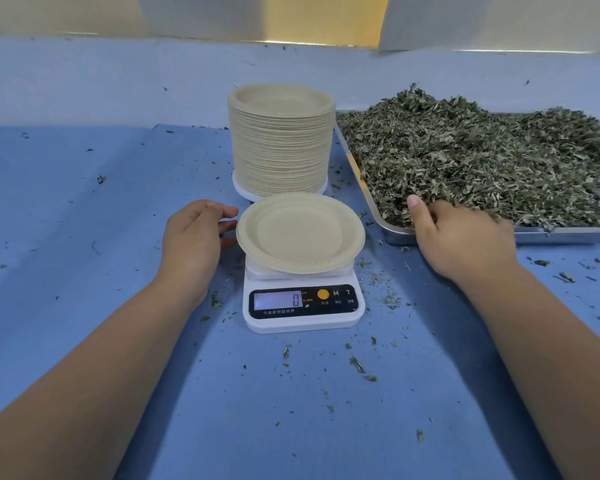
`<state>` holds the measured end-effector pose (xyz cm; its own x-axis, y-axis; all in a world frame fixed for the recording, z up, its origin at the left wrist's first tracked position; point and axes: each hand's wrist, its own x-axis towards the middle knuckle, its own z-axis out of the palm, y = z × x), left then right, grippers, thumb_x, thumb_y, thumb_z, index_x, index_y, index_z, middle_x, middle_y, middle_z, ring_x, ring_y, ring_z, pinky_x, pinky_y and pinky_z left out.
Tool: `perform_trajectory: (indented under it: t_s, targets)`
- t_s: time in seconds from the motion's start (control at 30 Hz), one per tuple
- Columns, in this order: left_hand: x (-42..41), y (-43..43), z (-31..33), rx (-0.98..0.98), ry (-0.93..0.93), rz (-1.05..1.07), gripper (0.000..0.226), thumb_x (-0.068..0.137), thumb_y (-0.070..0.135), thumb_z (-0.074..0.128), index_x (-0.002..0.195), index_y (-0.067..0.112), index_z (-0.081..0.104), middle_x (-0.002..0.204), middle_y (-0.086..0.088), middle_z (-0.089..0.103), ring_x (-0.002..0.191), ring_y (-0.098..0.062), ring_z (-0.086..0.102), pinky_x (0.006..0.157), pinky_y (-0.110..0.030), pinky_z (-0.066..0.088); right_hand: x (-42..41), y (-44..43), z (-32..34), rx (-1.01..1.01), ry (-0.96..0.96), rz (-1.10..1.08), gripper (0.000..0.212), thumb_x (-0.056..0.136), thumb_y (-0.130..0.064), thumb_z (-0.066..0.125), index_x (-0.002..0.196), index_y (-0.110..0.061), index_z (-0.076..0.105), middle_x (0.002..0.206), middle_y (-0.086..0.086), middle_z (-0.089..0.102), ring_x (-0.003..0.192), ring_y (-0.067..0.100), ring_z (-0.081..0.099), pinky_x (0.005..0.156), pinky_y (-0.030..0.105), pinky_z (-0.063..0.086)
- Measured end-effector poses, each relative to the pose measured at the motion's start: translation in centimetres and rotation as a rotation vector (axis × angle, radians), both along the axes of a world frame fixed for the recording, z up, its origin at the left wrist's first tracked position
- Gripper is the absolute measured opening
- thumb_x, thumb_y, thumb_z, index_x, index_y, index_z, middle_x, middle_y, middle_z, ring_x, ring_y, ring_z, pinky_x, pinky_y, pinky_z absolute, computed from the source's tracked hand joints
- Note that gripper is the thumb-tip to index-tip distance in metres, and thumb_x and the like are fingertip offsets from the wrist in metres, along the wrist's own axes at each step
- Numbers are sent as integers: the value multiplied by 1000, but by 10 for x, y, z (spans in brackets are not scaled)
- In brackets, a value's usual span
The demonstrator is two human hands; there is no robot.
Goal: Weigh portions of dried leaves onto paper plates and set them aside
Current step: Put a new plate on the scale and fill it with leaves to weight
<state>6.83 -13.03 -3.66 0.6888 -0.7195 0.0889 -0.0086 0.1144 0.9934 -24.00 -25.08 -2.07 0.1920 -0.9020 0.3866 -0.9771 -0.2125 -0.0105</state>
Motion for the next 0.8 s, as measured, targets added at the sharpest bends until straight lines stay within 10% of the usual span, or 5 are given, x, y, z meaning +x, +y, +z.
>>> perform_trajectory:
  t_s: [0.33,0.63,0.8]
  targets:
    - [0,0,0,12,-22,5,29,96,9,46,82,12,71,90,-5,78,78,-15,75,62,-20,56,15,2,-5,-24,-119,288,57,100,-65,14,69,-25,42,61,-4,51,61,20,49,69,39,34]
    - [-1,0,0,18,-38,14,29,96,9,45,82,12,71,97,-6,78,87,-18,75,67,-24,58,-17,-12,-1,66,36,27,74,97,-71,5,82,-22,58,74,3,52,92,33,57,95,51,37]
    - [-1,1,-1,10,-37,6,29,95,8,45,83,11,71,95,-7,78,80,-16,74,64,-23,57,0,-4,-4,50,-21,220,64,100,-67,10,81,-23,53,66,-3,51,71,26,51,75,41,39]
